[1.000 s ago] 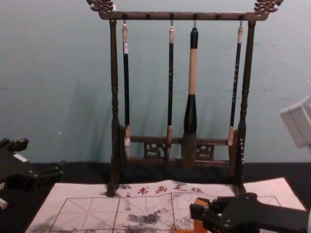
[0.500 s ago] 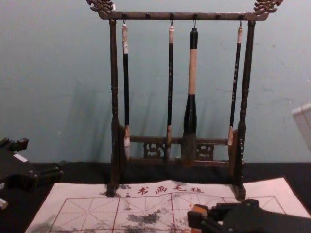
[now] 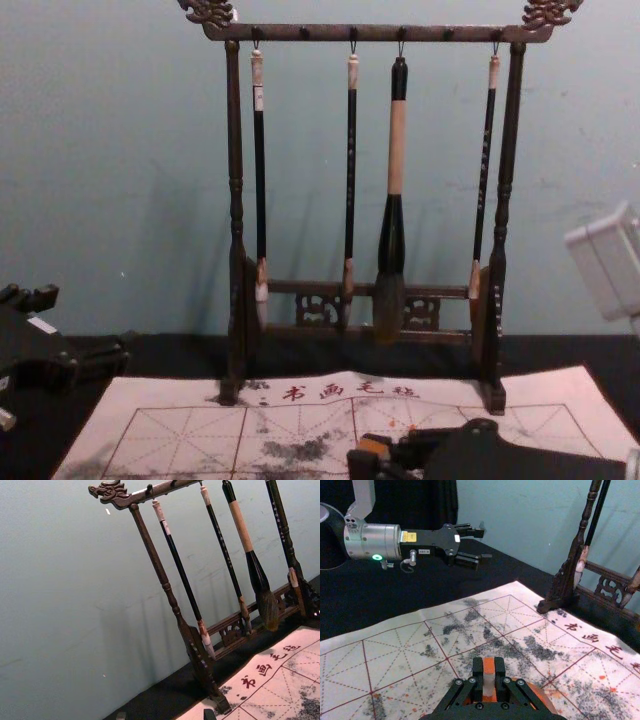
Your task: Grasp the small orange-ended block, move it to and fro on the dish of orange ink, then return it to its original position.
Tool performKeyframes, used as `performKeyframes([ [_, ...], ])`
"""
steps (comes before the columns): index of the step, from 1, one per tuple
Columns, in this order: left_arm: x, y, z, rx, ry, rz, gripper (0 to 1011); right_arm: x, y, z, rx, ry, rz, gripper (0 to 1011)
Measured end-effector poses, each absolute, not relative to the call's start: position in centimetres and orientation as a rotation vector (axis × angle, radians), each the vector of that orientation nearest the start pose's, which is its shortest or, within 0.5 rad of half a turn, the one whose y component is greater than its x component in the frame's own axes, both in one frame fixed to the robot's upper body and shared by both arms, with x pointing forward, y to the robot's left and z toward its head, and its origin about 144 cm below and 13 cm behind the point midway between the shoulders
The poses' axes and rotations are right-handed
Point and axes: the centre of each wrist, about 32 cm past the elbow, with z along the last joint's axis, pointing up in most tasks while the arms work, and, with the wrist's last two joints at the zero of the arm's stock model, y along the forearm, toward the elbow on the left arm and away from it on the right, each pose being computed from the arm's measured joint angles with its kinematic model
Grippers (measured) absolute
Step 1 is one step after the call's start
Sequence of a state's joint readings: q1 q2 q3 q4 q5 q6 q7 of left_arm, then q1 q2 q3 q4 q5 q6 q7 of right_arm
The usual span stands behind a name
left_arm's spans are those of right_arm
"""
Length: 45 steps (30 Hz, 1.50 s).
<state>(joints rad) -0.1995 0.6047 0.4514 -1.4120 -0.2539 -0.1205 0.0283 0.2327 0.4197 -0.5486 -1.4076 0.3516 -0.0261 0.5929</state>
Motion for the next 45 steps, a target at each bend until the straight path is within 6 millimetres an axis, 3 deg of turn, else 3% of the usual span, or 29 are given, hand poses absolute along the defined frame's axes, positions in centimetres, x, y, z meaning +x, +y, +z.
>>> performKeyframes([
  [9, 48.9, 31.0, 114.0, 0.304, -0.285, 1.248, 1001, 49.3, -21.7, 112.9, -0.168, -0.016, -0.574, 80],
  [17, 48.9, 31.0, 114.0, 0.304, -0.285, 1.248, 1002, 49.1, -23.1, 113.9, -0.151, -0.076, -0.64, 80],
  [34, 48.9, 31.0, 114.0, 0.305, -0.285, 1.248, 1001, 45.9, -27.4, 115.1, -0.144, -0.127, -0.79, 79],
  [45, 48.9, 31.0, 114.0, 0.304, -0.285, 1.248, 1001, 44.7, -28.5, 114.7, -0.159, -0.122, -0.828, 80],
])
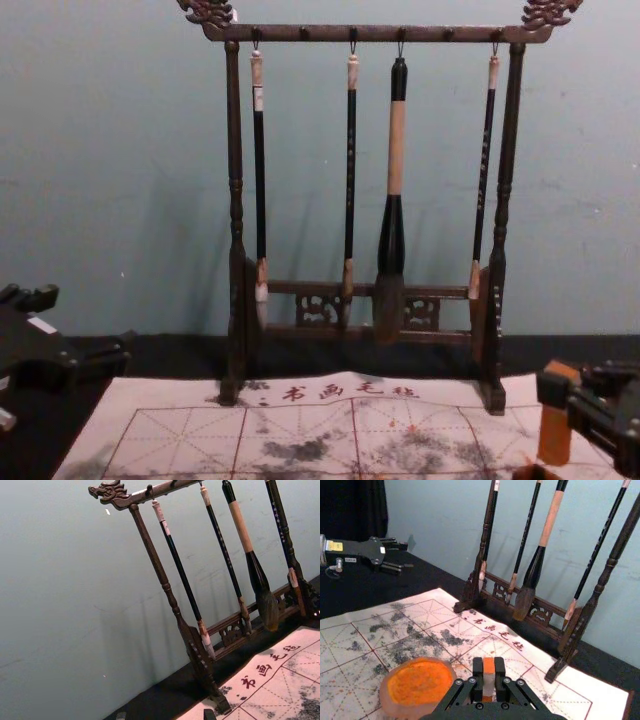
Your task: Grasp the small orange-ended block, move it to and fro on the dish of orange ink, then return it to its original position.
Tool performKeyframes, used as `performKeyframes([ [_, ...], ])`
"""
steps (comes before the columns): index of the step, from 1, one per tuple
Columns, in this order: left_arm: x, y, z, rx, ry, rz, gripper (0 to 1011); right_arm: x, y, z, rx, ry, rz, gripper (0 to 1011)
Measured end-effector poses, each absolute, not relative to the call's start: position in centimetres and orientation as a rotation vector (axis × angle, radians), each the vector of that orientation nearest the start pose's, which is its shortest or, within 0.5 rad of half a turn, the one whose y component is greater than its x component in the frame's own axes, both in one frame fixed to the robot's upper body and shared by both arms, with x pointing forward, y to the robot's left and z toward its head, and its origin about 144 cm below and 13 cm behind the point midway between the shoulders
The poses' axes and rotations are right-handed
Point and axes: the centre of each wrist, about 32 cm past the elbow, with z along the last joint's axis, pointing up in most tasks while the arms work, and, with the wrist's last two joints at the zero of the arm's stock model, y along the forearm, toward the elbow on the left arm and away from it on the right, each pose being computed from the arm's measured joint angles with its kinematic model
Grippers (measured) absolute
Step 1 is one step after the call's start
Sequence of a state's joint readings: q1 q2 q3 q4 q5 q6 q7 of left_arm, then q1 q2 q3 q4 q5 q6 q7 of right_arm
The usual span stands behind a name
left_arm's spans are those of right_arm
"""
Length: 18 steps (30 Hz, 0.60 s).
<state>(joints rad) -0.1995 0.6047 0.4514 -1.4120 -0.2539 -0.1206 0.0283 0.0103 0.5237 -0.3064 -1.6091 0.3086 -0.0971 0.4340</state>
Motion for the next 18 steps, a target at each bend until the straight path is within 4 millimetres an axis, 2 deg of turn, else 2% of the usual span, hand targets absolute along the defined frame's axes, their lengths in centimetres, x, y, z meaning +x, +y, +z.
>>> performKeyframes([
  [18, 48.9, 31.0, 114.0, 0.304, -0.285, 1.248, 1001, 44.9, -28.5, 113.6, -0.2, -0.096, -0.818, 79],
])
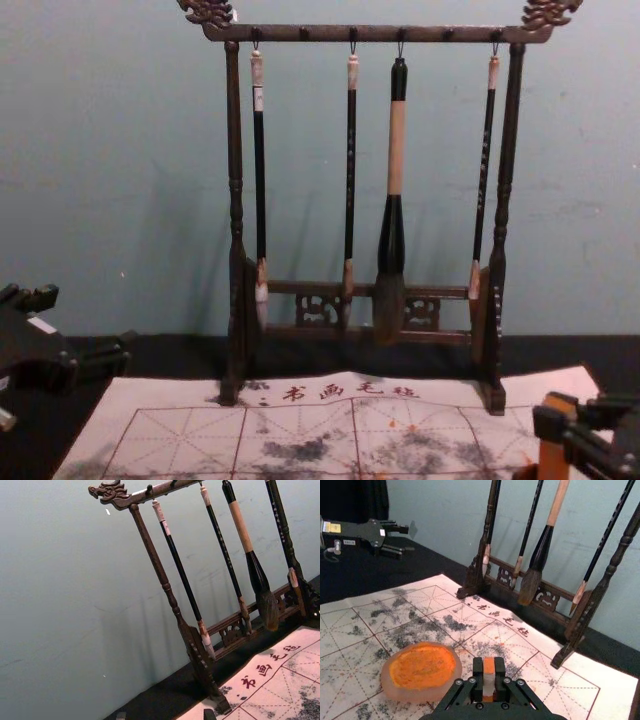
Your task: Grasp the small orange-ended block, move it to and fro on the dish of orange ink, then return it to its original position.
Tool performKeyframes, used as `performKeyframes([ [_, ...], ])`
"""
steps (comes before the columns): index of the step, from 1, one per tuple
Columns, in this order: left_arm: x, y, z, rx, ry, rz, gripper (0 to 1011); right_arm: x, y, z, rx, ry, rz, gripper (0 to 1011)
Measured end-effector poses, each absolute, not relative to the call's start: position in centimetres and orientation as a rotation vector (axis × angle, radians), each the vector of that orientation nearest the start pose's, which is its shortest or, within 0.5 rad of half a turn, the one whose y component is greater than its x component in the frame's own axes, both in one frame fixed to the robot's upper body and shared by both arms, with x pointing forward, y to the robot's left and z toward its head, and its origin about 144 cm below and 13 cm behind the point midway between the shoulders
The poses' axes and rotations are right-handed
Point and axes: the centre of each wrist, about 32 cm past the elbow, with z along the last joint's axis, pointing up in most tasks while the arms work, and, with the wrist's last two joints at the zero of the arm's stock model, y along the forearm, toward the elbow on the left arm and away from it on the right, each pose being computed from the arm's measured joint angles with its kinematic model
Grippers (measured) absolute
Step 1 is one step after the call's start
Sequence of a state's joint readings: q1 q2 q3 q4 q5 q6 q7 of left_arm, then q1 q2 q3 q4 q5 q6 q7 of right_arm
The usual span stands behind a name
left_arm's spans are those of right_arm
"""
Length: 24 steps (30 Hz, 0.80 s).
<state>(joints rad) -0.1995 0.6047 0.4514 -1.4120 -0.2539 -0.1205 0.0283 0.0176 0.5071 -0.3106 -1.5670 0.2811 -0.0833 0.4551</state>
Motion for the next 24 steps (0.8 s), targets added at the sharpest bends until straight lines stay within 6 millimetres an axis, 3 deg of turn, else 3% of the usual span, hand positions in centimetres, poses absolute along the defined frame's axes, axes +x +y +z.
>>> performKeyframes([
  [24, 48.9, 31.0, 114.0, 0.304, -0.285, 1.248, 1001, 45.6, -28.3, 112.1, -0.243, -0.056, -0.819, 80],
])
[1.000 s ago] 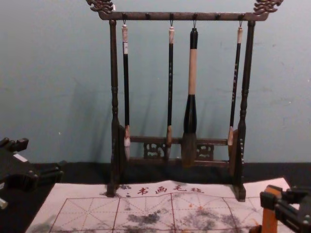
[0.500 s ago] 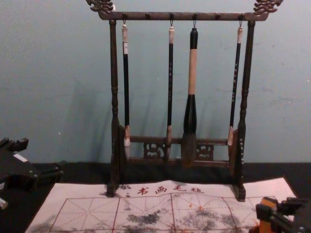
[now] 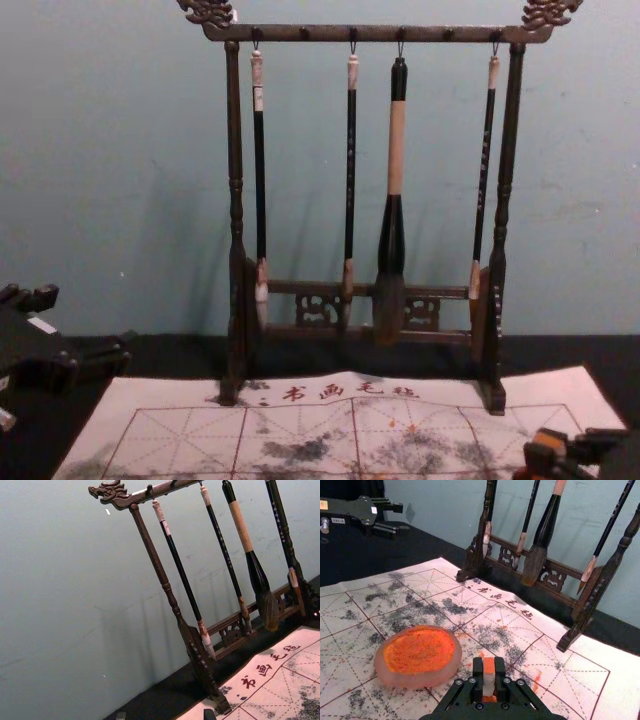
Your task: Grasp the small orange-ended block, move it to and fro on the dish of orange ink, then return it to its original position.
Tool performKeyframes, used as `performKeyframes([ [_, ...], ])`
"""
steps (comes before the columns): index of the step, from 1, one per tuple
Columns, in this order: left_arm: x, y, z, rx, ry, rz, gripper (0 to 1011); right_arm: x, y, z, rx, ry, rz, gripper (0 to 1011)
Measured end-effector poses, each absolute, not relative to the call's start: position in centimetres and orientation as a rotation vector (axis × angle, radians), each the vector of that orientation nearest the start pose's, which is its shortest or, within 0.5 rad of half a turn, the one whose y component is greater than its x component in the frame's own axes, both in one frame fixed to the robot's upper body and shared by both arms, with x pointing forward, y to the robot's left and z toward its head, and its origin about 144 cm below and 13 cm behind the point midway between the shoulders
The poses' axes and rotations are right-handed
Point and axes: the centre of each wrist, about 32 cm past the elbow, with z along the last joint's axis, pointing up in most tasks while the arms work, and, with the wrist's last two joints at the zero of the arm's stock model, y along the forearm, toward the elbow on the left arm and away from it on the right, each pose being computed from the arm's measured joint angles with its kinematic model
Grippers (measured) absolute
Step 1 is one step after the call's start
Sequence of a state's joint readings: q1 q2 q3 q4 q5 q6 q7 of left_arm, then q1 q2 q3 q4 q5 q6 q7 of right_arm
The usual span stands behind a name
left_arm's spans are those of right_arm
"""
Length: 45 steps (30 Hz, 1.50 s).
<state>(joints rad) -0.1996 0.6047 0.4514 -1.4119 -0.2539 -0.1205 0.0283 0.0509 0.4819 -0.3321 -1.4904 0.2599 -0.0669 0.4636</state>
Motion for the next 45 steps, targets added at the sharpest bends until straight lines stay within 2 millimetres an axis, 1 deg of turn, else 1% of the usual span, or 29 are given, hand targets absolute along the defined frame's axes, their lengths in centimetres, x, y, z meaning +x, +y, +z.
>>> performKeyframes([
  [31, 48.86, 30.97, 113.98, 0.304, -0.285, 1.248, 1001, 45.61, -28.25, 111.91, -0.255, -0.046, -0.832, 82],
  [33, 48.86, 30.97, 113.98, 0.304, -0.285, 1.248, 1001, 45.61, -28.26, 111.92, -0.255, -0.046, -0.832, 114],
  [37, 48.86, 30.97, 113.98, 0.304, -0.285, 1.248, 1001, 45.61, -28.26, 111.92, -0.255, -0.046, -0.832, 246],
  [39, 48.86, 30.97, 113.98, 0.304, -0.285, 1.248, 1001, 45.61, -28.26, 111.92, -0.255, -0.046, -0.832, 293],
  [41, 48.86, 30.97, 113.98, 0.305, -0.285, 1.248, 1001, 45.61, -28.25, 111.92, -0.254, -0.047, -0.831, 375],
  [42, 48.86, 30.97, 113.98, 0.304, -0.285, 1.248, 1001, 45.61, -28.26, 111.92, -0.254, -0.047, -0.831, 388],
  [44, 48.86, 30.97, 113.98, 0.304, -0.285, 1.248, 1001, 45.61, -28.25, 111.92, -0.254, -0.047, -0.831, 479],
  [45, 48.86, 30.97, 113.98, 0.304, -0.285, 1.248, 1001, 45.61, -28.26, 111.92, -0.254, -0.047, -0.831, 500],
])
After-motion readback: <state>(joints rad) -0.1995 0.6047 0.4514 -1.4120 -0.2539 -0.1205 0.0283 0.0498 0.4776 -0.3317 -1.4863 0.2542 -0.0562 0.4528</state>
